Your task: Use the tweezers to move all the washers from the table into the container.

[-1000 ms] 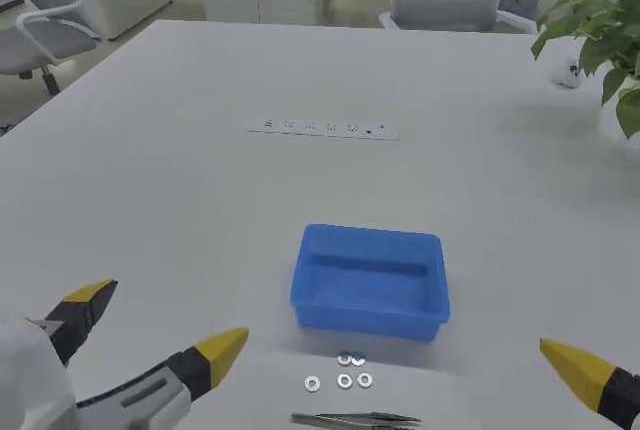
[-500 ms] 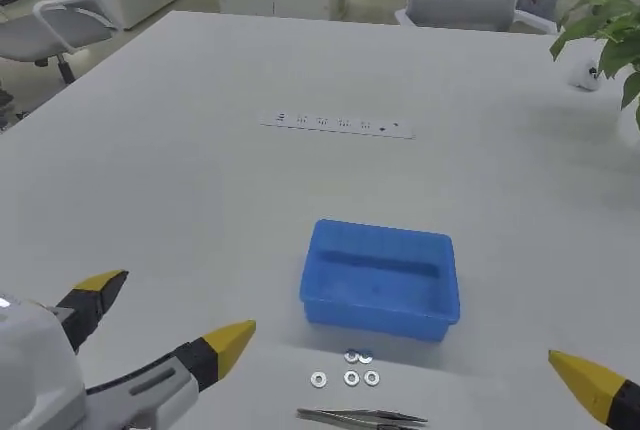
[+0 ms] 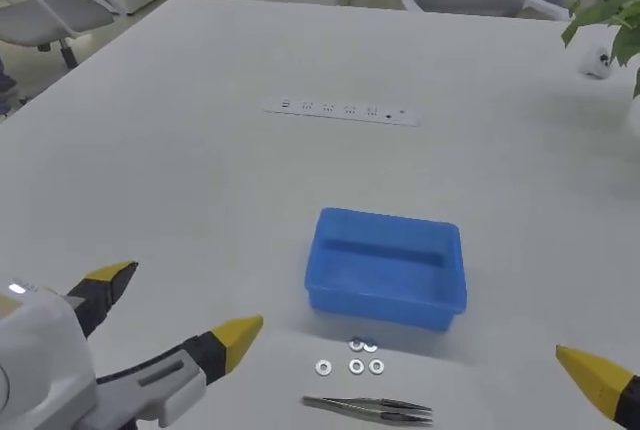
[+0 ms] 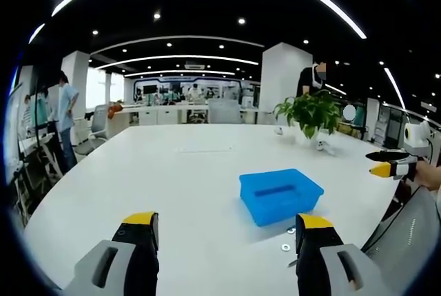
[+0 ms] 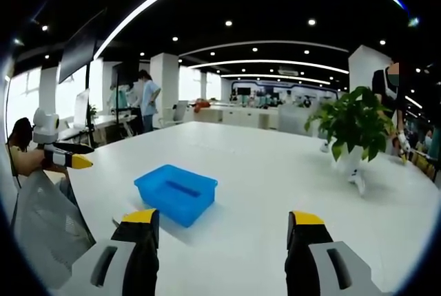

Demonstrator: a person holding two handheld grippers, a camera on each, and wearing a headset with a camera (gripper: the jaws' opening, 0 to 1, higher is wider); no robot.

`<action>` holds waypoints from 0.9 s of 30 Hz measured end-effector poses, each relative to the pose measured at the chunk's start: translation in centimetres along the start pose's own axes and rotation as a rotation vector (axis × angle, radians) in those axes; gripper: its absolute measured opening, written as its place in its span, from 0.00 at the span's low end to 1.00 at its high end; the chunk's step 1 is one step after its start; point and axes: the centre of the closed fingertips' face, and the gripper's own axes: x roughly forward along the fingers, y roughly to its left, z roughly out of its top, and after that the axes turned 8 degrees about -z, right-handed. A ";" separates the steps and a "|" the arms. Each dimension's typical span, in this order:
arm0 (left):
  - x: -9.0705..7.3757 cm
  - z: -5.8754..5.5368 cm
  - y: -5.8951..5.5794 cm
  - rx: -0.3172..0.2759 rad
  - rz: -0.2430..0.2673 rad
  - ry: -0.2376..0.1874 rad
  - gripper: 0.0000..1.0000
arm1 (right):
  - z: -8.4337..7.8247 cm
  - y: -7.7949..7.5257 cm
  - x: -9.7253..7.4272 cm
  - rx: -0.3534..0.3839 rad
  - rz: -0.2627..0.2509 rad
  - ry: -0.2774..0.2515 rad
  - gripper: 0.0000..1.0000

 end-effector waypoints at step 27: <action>1.9 -5.2 -5.6 -0.004 -0.368 0.381 0.71 | -2.3 5.8 1.1 -0.083 0.298 0.226 0.38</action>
